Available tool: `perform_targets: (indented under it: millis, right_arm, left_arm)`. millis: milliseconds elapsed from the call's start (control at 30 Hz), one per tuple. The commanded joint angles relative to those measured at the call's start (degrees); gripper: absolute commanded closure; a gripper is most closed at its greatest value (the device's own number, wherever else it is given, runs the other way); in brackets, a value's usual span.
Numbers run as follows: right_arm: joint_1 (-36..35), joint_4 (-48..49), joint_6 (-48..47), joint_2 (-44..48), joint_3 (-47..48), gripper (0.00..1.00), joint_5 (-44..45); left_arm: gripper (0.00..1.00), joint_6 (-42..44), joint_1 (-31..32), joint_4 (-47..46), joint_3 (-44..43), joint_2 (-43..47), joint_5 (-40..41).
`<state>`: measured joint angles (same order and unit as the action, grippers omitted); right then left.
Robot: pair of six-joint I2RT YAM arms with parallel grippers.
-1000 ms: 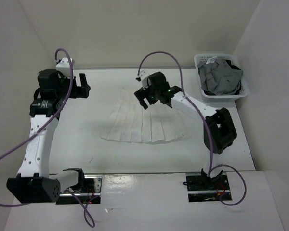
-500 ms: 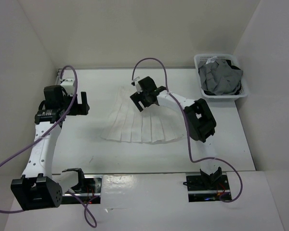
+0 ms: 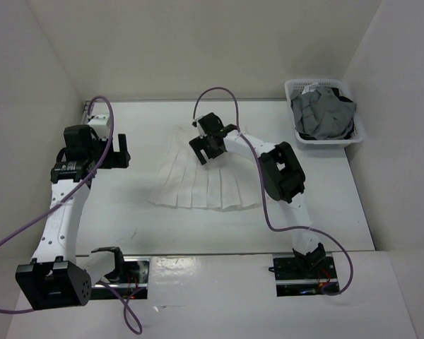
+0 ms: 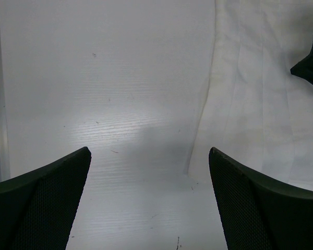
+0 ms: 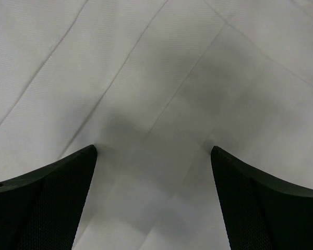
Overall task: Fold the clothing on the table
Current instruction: Flatten the skirt out
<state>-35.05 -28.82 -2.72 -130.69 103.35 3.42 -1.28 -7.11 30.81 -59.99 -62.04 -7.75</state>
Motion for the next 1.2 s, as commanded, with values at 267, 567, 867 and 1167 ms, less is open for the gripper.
perform_targets:
  millis: [267, 567, 867, 1167]
  right_arm:
    - [0.07, -7.83, 1.84, 6.14, -10.97, 0.05, -5.52]
    - [-1.69, -10.03, 1.05, 10.89, -20.20, 0.05, -10.19]
    - [-7.22, -7.74, 1.58, 16.16, -24.42, 0.02, -14.49]
    - [-7.76, -8.36, -0.52, 28.00, -21.62, 0.01, -14.49]
  left_arm:
    - [0.01, 0.75, -0.36, -2.07, 0.04, 1.66, -0.34]
    - [0.01, 0.75, -0.36, -2.07, 0.57, 2.19, -0.34]
    - [0.01, 0.75, -0.36, -2.07, 1.10, 2.19, -0.34]
    - [0.01, 2.33, 0.78, -1.55, 0.57, -0.18, -6.31]
